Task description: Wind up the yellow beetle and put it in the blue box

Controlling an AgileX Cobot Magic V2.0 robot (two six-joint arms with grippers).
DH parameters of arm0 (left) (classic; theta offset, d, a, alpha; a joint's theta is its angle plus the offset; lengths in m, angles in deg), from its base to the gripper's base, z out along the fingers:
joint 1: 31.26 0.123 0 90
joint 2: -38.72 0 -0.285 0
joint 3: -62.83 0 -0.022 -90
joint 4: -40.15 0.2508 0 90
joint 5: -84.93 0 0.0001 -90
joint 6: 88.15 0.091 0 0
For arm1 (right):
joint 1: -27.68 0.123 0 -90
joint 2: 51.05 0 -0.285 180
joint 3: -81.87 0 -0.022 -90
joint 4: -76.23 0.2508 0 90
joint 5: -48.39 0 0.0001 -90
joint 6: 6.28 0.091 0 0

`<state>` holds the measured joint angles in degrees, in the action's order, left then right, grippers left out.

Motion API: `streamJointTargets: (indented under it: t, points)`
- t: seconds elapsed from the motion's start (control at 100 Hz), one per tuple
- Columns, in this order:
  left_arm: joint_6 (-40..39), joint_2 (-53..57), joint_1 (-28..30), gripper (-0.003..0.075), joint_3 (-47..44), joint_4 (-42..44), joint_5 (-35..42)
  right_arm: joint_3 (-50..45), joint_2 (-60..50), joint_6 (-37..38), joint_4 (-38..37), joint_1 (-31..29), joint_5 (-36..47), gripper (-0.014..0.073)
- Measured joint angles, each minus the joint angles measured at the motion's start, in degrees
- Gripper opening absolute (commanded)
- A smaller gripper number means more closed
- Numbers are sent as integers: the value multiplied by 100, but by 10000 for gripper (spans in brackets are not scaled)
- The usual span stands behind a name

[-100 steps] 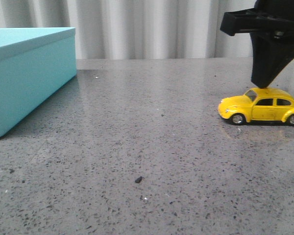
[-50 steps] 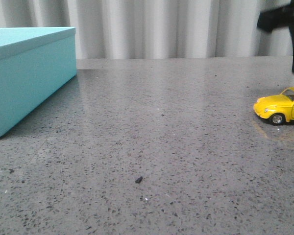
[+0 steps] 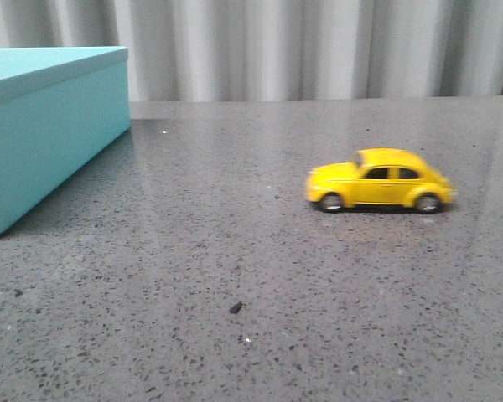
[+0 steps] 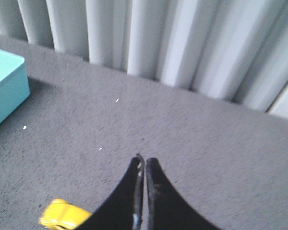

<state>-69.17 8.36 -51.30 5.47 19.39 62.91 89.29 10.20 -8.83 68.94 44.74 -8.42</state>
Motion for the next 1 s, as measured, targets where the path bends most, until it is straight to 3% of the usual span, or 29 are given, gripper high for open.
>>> streamJointTargets:
  t: [0.36,0.81,1.0]
  points:
    - [762,-1167,0,-20,1569,14,-699,-328,-941,-208,-162,0,115,-41]
    - [1416,-2967,-36,-20,3157,-100,-1753,-3682,-3580,-504,-175,0,2549,-41]
    - [2193,-3987,-438,6,4045,20,-2311,-4383,-4286,-513,-189,0,2755,-41]
